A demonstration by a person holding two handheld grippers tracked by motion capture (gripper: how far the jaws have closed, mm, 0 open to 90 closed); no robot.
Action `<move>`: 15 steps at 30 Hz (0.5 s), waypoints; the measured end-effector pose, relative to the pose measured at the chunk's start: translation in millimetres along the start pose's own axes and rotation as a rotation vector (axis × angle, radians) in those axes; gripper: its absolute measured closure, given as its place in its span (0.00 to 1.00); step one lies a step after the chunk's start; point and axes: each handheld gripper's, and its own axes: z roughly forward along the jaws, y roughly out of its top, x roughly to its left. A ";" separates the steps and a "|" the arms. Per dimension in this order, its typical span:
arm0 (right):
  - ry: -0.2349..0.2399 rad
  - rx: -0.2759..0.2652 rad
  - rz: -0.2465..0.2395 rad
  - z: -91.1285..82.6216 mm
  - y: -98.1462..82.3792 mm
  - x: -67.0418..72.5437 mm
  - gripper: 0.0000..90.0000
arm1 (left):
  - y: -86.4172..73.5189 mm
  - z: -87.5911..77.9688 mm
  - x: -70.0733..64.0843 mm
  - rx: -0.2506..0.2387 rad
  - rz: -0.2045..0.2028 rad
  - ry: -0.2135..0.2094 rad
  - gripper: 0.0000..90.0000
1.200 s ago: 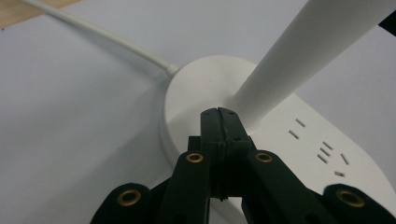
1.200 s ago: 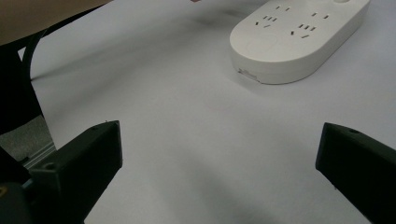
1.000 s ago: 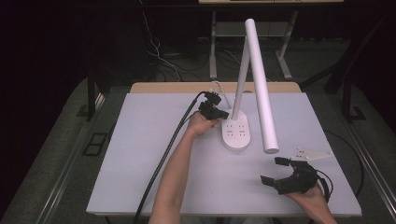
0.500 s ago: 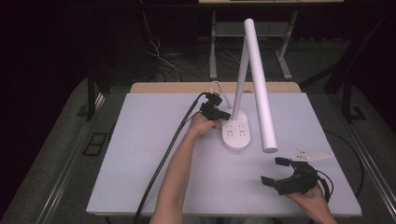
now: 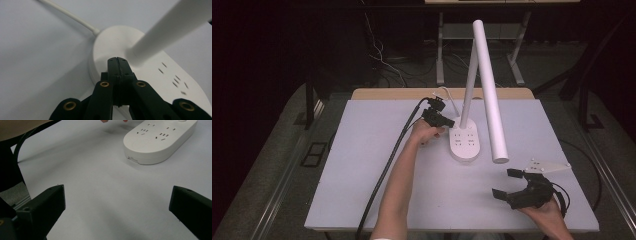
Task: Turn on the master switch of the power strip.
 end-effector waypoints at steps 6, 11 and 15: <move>-0.001 0.009 -0.002 2.9 0.7 0.4 0.00 | 0.4 0.4 0.7 -0.009 -0.017 -0.009 1.00; 0.000 0.008 0.000 2.4 0.0 -1.2 0.00 | 2.2 -0.5 -1.7 -0.051 -0.025 0.006 1.00; 0.000 0.008 -0.005 2.4 0.2 -1.0 0.00 | 5.9 -6.1 -0.6 -0.065 -0.012 -0.009 1.00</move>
